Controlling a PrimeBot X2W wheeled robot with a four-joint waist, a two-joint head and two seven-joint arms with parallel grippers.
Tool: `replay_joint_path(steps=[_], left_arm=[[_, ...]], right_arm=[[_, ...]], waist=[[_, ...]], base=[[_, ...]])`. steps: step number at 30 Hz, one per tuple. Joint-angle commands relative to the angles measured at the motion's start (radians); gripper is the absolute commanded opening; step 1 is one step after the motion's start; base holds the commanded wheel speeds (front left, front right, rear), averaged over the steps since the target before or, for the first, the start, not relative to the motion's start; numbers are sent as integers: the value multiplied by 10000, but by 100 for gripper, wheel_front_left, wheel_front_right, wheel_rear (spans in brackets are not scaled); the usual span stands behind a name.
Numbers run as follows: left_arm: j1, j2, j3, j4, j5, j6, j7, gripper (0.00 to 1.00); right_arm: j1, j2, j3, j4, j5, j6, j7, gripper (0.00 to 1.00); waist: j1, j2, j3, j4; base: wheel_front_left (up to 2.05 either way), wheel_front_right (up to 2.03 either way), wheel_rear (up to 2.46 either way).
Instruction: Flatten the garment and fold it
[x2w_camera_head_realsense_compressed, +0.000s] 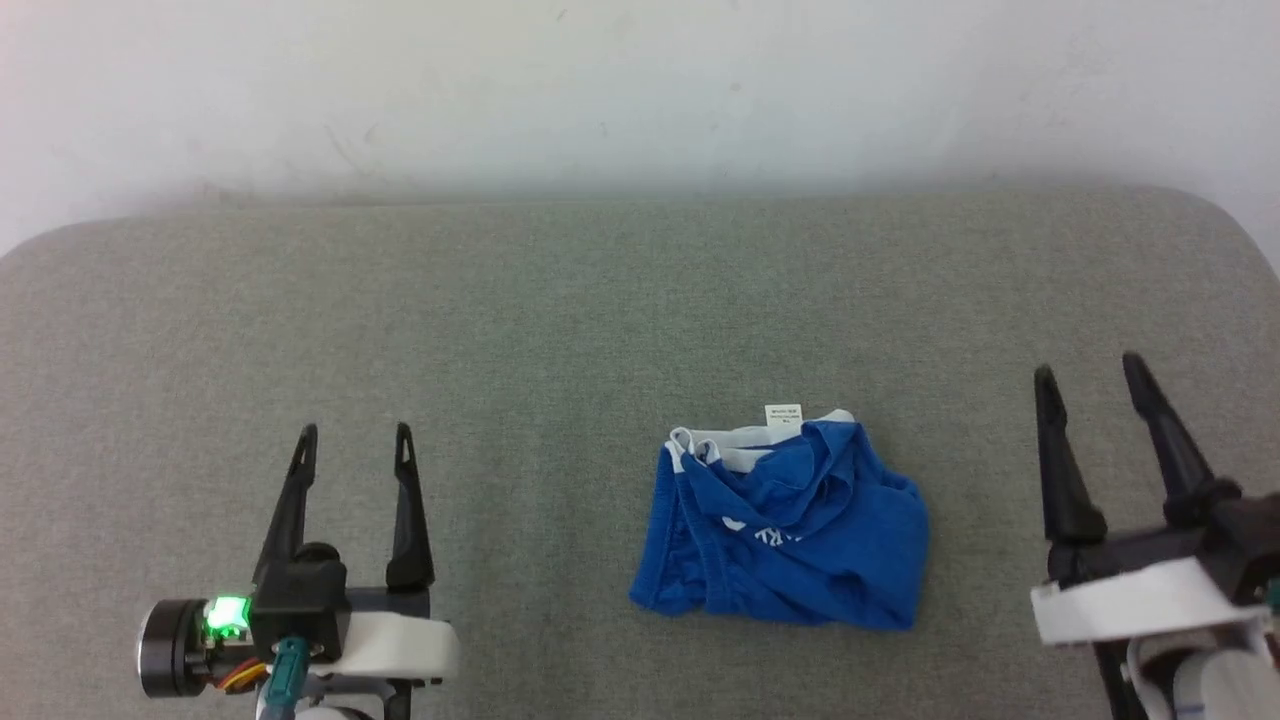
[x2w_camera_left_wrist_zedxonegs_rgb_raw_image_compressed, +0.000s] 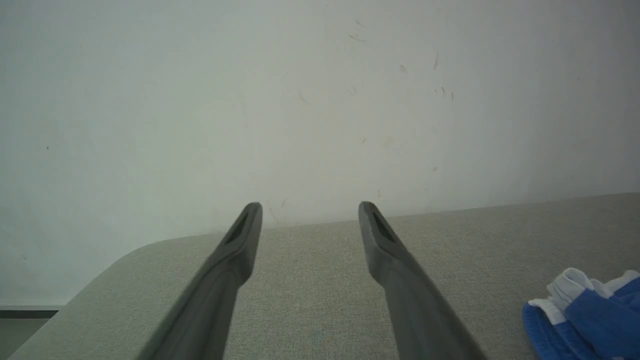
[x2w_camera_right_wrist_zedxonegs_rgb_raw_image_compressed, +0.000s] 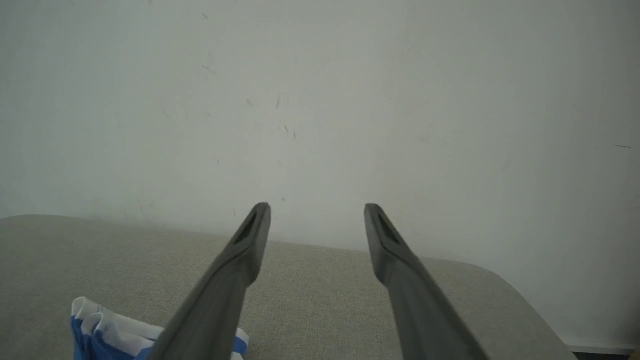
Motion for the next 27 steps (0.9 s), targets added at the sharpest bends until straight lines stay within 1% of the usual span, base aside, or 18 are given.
replay_joint_path(steps=[1,5,9,13,16,17,19,22,27], left_arm=[[175,-30,44,-42,58,-71,-47,100],[235,-49,54,-47,75,-116,-47,100],[247,-61,74,-67,108,-126,-47,100],[238,-70,122,-79,111,-119,-47,100],[230,-83,126,-63,113,-138,-47,100],[228,-91,124,-64,111,-146,-47,100],[228,-109,122,-77,106,-160,-47,100],[230,-137,113,-105,108,-181,-47,100],[137,-208,96,-136,103,-205,-47,100]], right_arm=[[166,76,-50,-124,-96,-19,-45,100],[588,348,-199,-360,-254,-19,-46,100],[287,357,-333,-690,-323,-19,-46,100],[-569,-140,-281,-1002,-228,-19,-46,100],[-1469,-837,-48,-748,6,-19,107,100],[-1770,-1102,118,-605,147,-19,382,100],[-2339,-1722,660,-282,620,-19,1361,100],[-3098,-2760,1673,140,1669,-19,3277,100],[-4121,-4395,3513,612,3967,-19,6562,100]], waist=[[1,-1,-10,11],[1,-1,-35,15],[1,-1,-82,11],[1,-1,-127,2],[1,-1,-159,36],[1,-1,-165,62],[1,-1,-164,119],[1,-1,-112,213],[1,-1,102,398]], base=[[0,0,0],[0,0,0],[0,0,0],[0,0,0],[0,0,0],[0,0,0],[0,0,0],[0,0,0],[0,0,0]])
